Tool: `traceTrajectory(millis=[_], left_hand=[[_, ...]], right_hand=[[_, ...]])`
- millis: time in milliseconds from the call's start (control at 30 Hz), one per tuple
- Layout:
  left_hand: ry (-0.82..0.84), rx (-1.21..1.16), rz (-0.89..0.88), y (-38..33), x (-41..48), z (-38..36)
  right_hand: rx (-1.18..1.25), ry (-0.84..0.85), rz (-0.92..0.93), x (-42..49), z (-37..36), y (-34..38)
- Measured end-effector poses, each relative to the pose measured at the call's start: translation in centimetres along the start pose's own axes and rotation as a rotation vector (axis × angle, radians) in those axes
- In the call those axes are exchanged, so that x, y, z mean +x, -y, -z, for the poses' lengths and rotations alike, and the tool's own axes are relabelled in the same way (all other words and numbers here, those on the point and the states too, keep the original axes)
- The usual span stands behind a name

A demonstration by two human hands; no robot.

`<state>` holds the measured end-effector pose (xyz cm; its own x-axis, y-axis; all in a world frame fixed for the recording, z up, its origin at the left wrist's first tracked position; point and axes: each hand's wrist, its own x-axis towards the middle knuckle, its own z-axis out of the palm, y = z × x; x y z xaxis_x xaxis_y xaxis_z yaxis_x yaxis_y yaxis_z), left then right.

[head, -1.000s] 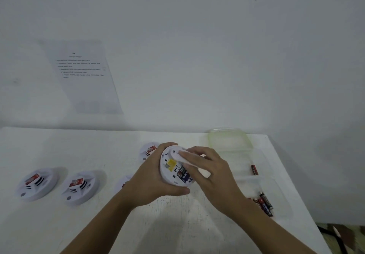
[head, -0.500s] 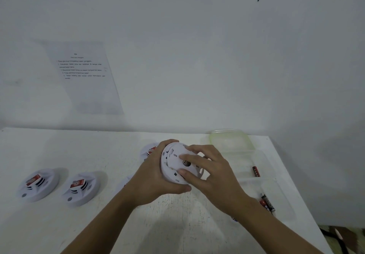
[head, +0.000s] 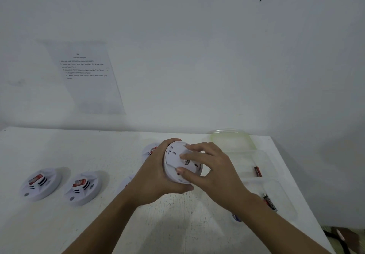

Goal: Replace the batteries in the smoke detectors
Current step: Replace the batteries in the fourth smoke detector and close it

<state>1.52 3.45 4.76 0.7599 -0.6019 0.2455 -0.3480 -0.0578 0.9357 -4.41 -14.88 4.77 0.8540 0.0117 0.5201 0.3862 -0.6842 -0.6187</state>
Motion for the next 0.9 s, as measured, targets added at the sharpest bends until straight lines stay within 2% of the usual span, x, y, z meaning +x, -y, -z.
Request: traceTrajectory(millis=[233,400,567,767,900], left_hand=[[-0.071,0.041,0.003,1.9,0.1,0.5],[-0.062,0.093,-0.063,-0.6,0.4,-0.4],[-0.099,0.111,-0.074,-0.8,0.6,-0.1],[-0.113,0.165,-0.09,-1.6,0.7,0.0],[-0.137,0.186,-0.056,-1.1,0.9,0.1]], right_hand=[[-0.036,0.104,0.008,0.4,0.7,0.0],[-0.095,0.049,0.033,0.7,0.5,0.7],[-0.006,-0.007,-0.002,0.9,0.5,0.5],[0.084,0.095,-0.052,1.7,1.7,0.6],[0.088,0.011,-0.079,1.7,1.4,0.8]])
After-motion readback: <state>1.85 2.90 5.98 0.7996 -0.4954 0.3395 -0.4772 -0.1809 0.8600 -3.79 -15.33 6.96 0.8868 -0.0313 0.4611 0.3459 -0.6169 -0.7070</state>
